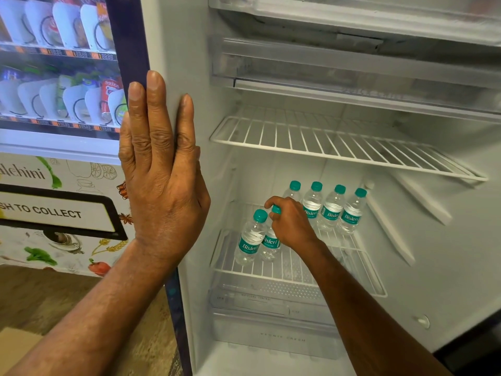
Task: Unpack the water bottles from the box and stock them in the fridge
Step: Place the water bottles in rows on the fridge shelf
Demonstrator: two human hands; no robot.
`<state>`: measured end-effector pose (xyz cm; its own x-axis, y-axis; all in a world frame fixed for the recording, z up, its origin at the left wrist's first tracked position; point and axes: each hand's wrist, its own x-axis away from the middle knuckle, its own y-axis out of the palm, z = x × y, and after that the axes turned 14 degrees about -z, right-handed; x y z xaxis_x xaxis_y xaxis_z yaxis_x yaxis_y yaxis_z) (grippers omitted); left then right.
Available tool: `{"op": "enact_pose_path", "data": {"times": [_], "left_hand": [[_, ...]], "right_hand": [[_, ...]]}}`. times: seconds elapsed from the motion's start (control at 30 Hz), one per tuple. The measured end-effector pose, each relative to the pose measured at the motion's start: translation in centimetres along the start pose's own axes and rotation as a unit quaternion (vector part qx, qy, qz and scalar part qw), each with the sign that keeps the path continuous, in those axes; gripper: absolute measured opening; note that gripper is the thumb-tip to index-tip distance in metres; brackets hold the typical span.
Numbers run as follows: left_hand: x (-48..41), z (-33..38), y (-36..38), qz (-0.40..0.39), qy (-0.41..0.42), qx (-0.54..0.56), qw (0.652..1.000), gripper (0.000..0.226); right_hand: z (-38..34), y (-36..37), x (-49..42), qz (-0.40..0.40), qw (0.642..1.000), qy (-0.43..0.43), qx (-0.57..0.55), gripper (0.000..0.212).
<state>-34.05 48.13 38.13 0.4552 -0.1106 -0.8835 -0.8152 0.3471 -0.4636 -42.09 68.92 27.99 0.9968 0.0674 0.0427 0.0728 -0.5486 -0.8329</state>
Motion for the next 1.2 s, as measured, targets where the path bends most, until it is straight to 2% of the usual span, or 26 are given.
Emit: {"op": "enact_pose_path", "data": {"times": [0.47,0.73,1.2], "left_hand": [[0.1,0.0,-0.1,-0.004,0.0,-0.001,1.0,0.052],[0.1,0.0,-0.1,-0.007,-0.001,0.0,1.0,0.051],[0.1,0.1,-0.3,-0.006,-0.003,0.0,1.0,0.051]], "right_hand": [[-0.3,-0.3,0.8,-0.03,0.999,-0.002,0.035,0.037],[-0.3,-0.6,1.3,-0.036,0.999,-0.003,-0.002,0.033],[-0.1,-1.1,2.4,-0.053,0.998,0.006,-0.023,0.041]]}}
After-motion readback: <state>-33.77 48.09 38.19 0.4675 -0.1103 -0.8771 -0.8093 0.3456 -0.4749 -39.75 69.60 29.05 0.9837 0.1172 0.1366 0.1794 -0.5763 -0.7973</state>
